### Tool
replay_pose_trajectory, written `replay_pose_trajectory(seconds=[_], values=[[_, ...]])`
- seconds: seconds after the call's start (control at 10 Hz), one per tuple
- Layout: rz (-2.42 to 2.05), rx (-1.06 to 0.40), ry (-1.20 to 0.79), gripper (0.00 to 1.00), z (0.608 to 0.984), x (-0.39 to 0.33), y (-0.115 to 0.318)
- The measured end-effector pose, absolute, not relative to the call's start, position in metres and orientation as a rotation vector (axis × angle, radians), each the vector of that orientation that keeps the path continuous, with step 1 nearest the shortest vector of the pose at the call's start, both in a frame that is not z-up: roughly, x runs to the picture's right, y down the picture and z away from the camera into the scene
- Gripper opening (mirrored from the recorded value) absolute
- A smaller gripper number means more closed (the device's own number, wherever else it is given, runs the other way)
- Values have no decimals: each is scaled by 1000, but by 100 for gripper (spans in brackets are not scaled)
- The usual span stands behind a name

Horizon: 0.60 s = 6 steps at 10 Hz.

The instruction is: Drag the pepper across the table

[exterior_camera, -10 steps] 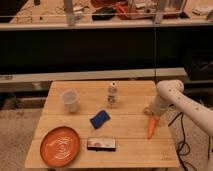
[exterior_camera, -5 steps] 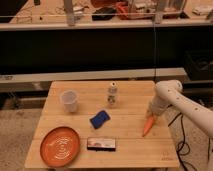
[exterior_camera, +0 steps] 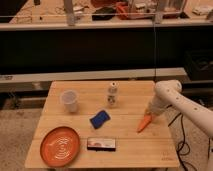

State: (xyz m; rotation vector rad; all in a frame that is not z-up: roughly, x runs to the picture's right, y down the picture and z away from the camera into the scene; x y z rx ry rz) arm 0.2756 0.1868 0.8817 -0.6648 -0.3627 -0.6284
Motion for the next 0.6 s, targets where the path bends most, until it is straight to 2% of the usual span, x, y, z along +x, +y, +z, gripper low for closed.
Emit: replay_pose_trajectory(seconds=[0.6], values=[[-653,-661,-364,0,882,258,188]])
